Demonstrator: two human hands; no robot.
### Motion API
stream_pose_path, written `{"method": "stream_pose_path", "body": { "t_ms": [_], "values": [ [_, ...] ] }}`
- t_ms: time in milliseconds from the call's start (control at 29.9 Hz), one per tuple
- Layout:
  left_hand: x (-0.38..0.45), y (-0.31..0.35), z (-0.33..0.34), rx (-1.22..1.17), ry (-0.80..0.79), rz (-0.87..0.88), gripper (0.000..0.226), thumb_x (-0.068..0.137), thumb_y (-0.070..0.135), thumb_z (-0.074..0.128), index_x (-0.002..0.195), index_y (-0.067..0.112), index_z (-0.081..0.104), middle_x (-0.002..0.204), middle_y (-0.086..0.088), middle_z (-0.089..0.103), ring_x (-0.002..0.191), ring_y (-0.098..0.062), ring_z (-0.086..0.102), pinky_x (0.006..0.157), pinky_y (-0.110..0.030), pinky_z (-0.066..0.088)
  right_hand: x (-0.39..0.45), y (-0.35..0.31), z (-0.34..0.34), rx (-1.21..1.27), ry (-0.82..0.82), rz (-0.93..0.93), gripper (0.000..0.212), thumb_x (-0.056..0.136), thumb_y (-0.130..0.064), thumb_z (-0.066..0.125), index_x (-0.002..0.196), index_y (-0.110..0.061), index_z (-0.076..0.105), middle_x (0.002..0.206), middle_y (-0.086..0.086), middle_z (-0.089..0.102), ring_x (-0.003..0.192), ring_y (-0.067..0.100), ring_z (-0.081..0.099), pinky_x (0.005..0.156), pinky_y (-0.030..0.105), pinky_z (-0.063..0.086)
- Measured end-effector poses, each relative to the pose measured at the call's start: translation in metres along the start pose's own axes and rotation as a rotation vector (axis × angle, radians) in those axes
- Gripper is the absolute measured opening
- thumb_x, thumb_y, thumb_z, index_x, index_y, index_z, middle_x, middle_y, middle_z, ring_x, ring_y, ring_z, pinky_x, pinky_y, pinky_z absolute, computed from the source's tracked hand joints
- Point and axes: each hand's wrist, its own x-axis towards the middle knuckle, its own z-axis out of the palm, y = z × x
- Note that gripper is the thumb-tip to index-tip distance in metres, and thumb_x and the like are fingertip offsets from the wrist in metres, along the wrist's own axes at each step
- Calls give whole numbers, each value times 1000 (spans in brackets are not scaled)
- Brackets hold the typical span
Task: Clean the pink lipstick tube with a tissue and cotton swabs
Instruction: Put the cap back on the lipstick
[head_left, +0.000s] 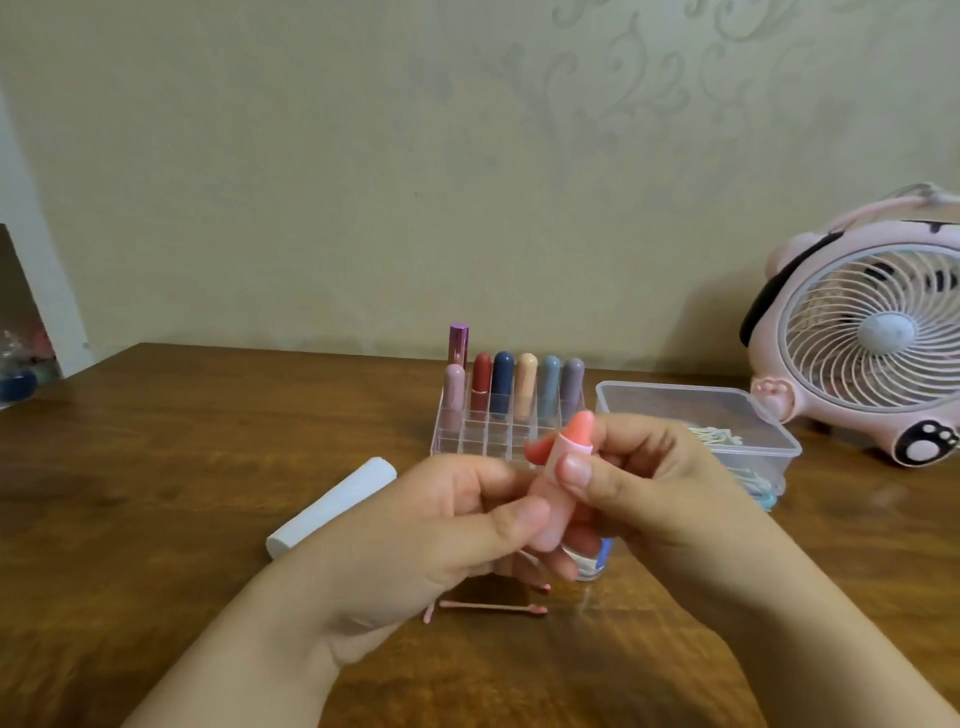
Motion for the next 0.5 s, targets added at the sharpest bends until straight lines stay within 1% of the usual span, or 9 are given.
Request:
{"method": "stream_pose_path", "body": {
  "t_ms": [33,100,167,201,268,335,402,435,502],
  "values": [
    [0,0,1,-25,-16,-1,28,78,27,63,100,11,70,93,-7,73,89,-18,68,83,-32,53,-2,-2,-1,15,7,2,18,70,-24,71,79,-8,73,58,9,67,44,14,55,46,19,46],
    [3,-2,4,14,71,10,40,65,40,75,101,24,69,94,-1,74,90,-15,68,76,-27,53,-4,-8,-2,-25,67,-26,16,69,-20,68,75,-6,73,50,3,62,40,2,53,44,11,43],
    [6,-5,6,66,187,55,53,45,50,84,93,32,68,89,4,73,86,-11,67,70,-23,52,-5,-13,-2,-79,93,-67,13,68,-18,70,73,-7,75,49,5,54,38,-2,49,43,5,40],
    [7,-5,8,57,220,72,52,43,48,86,88,31,69,85,4,73,82,-10,67,68,-21,51,-6,-14,-2,-87,84,-73,14,68,-18,69,72,-6,74,48,4,54,38,-3,50,43,4,40],
    [8,-6,10,14,213,79,33,55,36,82,84,25,71,74,5,71,73,-8,66,67,-21,51,-6,-12,-5,-71,61,-64,18,69,-17,62,73,-3,72,45,0,60,40,-3,55,44,4,42],
    [6,-4,12,-64,125,77,21,67,29,70,85,20,74,74,2,70,72,-10,65,72,-25,53,-4,-9,-8,-28,26,-56,21,70,-21,62,77,-3,72,50,1,66,46,3,59,49,8,46],
    [4,-4,13,-138,55,61,26,70,32,64,87,16,74,78,-4,72,74,-15,67,75,-27,55,-3,-3,-12,-17,-14,-62,24,70,-33,66,82,-14,75,62,4,70,56,19,59,55,19,50],
    [3,-3,13,-142,46,60,29,70,34,65,89,15,74,80,-5,72,76,-16,67,76,-28,56,-3,0,-14,-31,-23,-65,26,69,-38,68,84,-18,76,67,5,72,61,23,59,57,23,49],
    [4,-2,13,-109,77,58,38,64,40,75,93,17,72,80,-3,72,77,-16,67,78,-28,56,-2,3,-17,-36,3,-50,27,68,-38,67,85,-19,76,71,4,72,65,21,61,58,22,50]
  ]
}}
